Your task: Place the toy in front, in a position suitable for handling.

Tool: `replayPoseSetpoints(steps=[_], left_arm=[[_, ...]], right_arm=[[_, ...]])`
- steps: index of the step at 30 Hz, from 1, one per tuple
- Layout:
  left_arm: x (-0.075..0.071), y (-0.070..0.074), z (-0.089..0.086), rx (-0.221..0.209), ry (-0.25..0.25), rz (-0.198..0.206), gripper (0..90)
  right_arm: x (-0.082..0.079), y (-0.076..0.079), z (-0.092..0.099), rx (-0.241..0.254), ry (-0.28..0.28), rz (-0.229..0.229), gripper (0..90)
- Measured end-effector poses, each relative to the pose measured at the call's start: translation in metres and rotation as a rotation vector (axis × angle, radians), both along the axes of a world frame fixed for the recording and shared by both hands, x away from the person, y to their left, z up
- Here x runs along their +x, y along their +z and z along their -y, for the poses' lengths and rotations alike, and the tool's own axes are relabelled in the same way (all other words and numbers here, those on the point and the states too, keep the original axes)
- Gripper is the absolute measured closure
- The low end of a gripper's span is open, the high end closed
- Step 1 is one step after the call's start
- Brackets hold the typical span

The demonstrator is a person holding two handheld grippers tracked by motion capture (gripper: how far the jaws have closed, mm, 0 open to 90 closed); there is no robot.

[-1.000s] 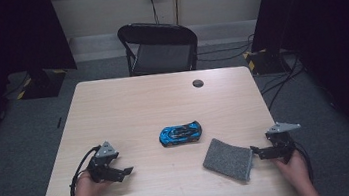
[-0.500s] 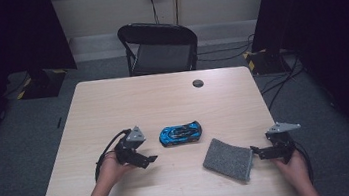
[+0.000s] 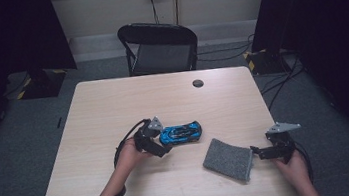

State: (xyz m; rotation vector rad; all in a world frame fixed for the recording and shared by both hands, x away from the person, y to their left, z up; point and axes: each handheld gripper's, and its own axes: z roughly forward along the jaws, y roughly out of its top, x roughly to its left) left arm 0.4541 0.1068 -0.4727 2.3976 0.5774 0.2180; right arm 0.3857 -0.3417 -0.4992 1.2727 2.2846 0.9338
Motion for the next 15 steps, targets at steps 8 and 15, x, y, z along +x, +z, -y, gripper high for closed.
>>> replayPoseSetpoints(steps=[8, 15], left_arm=[[0.021, 0.000, 0.012, -0.001, -0.015, -0.010, 17.0], [0.033, -0.003, 0.027, 0.017, -0.078, -0.033, 16.3]], right_arm=[[0.000, 0.000, 0.000, 0.000, 0.000, 0.000, 11.5], [0.000, 0.000, 0.000, 0.001, 0.000, -0.001, 11.5]])
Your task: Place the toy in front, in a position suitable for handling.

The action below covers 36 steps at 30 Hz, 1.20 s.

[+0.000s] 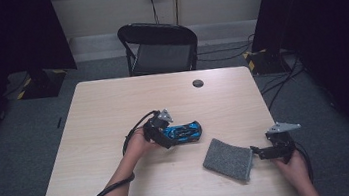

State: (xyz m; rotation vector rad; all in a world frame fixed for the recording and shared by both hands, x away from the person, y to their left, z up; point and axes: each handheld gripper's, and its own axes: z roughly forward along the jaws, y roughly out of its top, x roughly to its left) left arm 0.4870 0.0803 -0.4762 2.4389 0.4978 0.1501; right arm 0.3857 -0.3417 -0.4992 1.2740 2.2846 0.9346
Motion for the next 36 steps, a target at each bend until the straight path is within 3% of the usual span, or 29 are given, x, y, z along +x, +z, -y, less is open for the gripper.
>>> replayPoseSetpoints(steps=[8, 12, 21, 23, 24, 25, 36], left_arm=[[0.009, -0.007, 0.007, -0.022, -0.061, -0.025, 15.6], [0.011, -0.010, 0.012, 0.015, -0.093, -0.003, 14.6], [0.016, -0.016, 0.013, -0.005, -0.107, -0.010, 8.4], [0.016, -0.015, 0.012, -0.001, -0.123, -0.009, 10.4], [0.014, -0.013, 0.011, -0.009, -0.148, -0.006, 15.5], [0.013, -0.013, 0.012, -0.001, -0.148, -0.002, 20.4], [0.005, -0.010, 0.009, 0.013, -0.081, -0.019, 23.3]], right_arm=[[0.000, 0.000, 0.000, 0.001, 0.000, 0.000, 11.5], [0.000, 0.000, 0.000, 0.001, 0.000, 0.000, 11.5], [0.000, 0.000, 0.000, 0.001, 0.001, 0.000, 11.5], [0.000, 0.000, 0.000, 0.001, 0.000, 0.000, 11.5], [0.000, 0.000, 0.000, 0.001, 0.000, 0.000, 11.5], [0.000, 0.000, 0.000, 0.001, 0.000, 0.000, 11.5], [0.000, 0.000, 0.000, 0.001, 0.000, 0.000, 11.5]])
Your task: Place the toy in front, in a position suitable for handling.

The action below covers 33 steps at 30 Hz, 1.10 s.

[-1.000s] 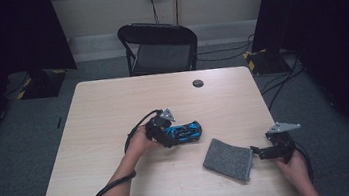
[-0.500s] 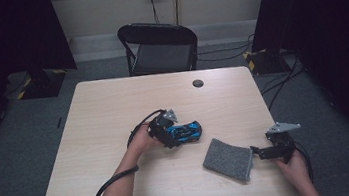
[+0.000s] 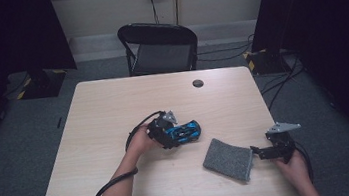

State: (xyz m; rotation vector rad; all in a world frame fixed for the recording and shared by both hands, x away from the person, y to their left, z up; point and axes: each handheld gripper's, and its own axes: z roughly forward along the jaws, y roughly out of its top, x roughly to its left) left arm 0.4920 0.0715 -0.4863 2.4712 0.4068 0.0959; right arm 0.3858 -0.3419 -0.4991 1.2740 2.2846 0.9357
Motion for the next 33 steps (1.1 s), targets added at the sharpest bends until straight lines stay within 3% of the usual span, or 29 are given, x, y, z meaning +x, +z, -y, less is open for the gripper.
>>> replayPoseSetpoints(steps=[11, 20, 28, 33], left_arm=[[-0.010, 0.000, -0.010, -0.008, 0.101, 0.001, 23.9], [-0.017, -0.001, -0.031, -0.021, 0.168, 0.001, 24.2], [-0.024, -0.002, -0.057, -0.038, 0.255, 0.022, 24.2], [-0.025, 0.002, -0.062, -0.040, 0.307, 0.049, 24.3]], right_arm=[[0.000, 0.000, 0.000, 0.000, 0.000, 0.000, 11.5], [0.000, 0.000, 0.000, 0.000, 0.000, 0.000, 11.5], [0.000, 0.000, 0.000, 0.000, -0.001, 0.000, 11.5], [0.000, 0.000, 0.000, 0.000, -0.001, 0.000, 11.5]])
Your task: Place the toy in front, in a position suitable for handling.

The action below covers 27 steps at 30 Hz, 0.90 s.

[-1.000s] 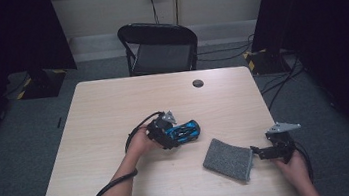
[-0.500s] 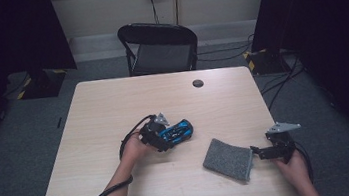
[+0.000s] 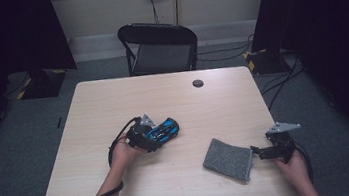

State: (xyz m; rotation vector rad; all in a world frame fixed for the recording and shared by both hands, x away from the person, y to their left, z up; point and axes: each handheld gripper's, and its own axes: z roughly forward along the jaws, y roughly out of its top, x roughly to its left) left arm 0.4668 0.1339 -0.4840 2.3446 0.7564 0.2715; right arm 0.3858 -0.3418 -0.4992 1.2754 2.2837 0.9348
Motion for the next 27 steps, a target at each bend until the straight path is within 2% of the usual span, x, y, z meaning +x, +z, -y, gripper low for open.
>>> replayPoseSetpoints(steps=[4, 8, 16, 27], left_arm=[[0.0019, 0.0004, 0.0010, 0.000, 0.036, -0.001, 24.3], [0.0037, -0.0017, 0.0039, -0.019, 0.071, -0.013, 24.3], [0.0041, -0.0049, 0.0049, -0.016, 0.077, -0.023, 24.3], [0.0022, -0.0068, 0.0073, -0.030, 0.100, -0.009, 24.2]], right_arm=[[0.0001, 0.0000, 0.0001, -0.001, 0.000, 0.001, 11.5], [0.0001, 0.0000, 0.0001, -0.001, 0.000, 0.001, 11.5], [0.0001, 0.0000, 0.0001, 0.000, -0.001, 0.000, 11.6], [0.0000, 0.0000, 0.0001, -0.001, 0.000, 0.001, 11.5]])
